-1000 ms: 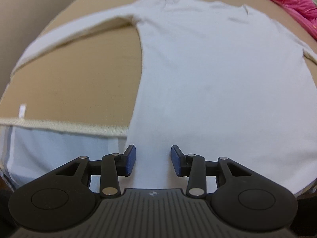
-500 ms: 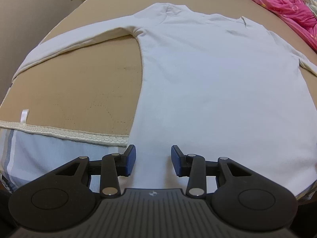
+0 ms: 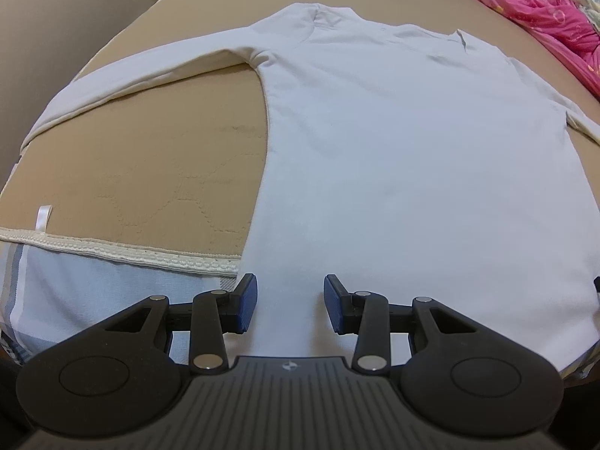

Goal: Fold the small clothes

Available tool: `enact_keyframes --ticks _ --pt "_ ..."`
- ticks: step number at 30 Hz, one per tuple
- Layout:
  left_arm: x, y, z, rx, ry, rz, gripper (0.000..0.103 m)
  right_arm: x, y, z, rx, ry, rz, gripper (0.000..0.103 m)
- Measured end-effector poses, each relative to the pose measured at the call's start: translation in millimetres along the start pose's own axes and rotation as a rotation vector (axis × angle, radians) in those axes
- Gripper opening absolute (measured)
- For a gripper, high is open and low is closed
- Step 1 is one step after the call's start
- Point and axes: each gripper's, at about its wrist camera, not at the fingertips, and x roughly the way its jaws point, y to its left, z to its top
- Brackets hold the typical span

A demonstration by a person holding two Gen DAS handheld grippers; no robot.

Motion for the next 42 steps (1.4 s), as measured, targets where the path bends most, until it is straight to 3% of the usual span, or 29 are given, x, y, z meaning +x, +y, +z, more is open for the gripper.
enact_keyframes --ticks 6,10,16,23,29,33,36,40,42 --pt "2 2 0 -0.015 0.010 -0.010 0.044 -15 -1 7 0.033 -0.085 0.021 0.042" --pt "18 4 -6 -0.029 0.115 -0.049 0.046 -1 -1 2 0.014 0.003 -0.022 0.042" --pt "8 2 -5 -0.020 0.060 -0.027 0.047 -17 0 3 0.039 -0.074 0.004 0.043" --pt "4 1 -8 -0.012 0.058 -0.020 0.047 -2 7 -1 0.009 0.018 -0.002 0.047" --pt "8 4 -7 -0.031 0.055 -0.016 0.047 -13 8 4 0.033 -0.076 0.025 0.047" --pt "9 2 -5 -0.025 0.054 -0.026 0.047 3 10 2 -0.005 0.013 -0.002 0.049" --pt "19 1 -8 -0.015 0.106 -0.031 0.049 -1 14 4 -0.026 -0.001 -0.015 0.050" --pt "15 -2 -8 0.006 0.077 -0.021 0.049 -13 11 7 0.007 -0.070 0.008 0.050" --pt "13 -2 -7 0.004 0.060 -0.025 0.049 -7 10 6 0.008 -0.039 -0.005 0.050"
